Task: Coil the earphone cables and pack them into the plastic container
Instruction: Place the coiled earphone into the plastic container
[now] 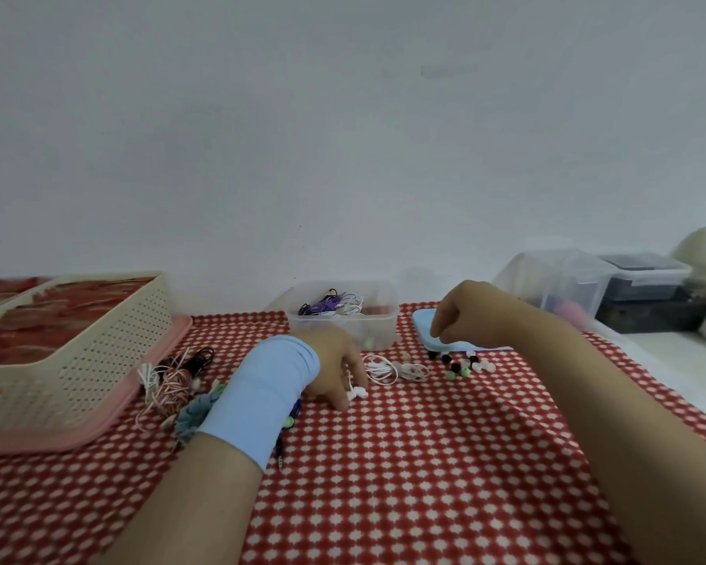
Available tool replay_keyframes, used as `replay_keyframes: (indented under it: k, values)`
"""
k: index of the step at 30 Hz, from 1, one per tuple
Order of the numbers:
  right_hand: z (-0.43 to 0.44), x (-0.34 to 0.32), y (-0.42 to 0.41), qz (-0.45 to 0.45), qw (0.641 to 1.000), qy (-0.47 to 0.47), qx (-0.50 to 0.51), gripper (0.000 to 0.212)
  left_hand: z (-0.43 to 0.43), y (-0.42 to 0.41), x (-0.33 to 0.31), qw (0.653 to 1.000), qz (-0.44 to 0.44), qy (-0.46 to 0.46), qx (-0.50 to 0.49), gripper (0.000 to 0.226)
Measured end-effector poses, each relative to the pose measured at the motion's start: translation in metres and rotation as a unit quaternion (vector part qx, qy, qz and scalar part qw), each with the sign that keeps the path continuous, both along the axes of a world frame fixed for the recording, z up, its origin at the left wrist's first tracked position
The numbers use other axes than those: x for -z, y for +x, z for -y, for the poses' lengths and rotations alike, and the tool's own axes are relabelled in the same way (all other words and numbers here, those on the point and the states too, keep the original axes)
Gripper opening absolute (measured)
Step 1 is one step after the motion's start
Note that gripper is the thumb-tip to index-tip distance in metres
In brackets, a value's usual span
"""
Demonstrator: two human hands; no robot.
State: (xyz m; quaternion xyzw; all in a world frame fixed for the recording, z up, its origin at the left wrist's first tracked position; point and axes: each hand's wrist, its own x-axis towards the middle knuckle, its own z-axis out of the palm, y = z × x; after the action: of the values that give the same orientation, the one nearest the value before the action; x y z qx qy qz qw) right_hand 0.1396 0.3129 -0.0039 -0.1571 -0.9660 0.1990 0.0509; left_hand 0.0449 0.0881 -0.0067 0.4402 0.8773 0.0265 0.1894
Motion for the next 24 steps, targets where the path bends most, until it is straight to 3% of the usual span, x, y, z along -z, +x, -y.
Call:
replay_keyframes:
  k: [5,11,16,20,24]
  values:
    - [-0.012,-0.002,0.005,0.074,0.997,0.011,-0.006,0.025,-0.007,0.003,0.002,0.990,0.000,0.135,-0.045,0.027]
    - [-0.021,-0.008,0.016,0.121,0.991,0.053,0.023,0.022,-0.014,0.009,0.008,0.983,0.009,0.179,-0.023,0.026]
    - [-0.014,-0.004,0.018,0.184,0.980,0.062,0.048,0.026,-0.016,0.014,0.007,0.960,0.040,0.275,-0.039,0.005]
    - [-0.010,0.003,0.013,0.181,0.980,0.059,0.060,0.029,-0.016,0.015,0.010,0.956,0.086,0.279,-0.043,0.006]
    - [-0.014,-0.002,0.014,0.147,0.988,0.030,0.039,0.013,-0.015,0.013,0.011,0.942,0.124,0.306,-0.052,0.011]
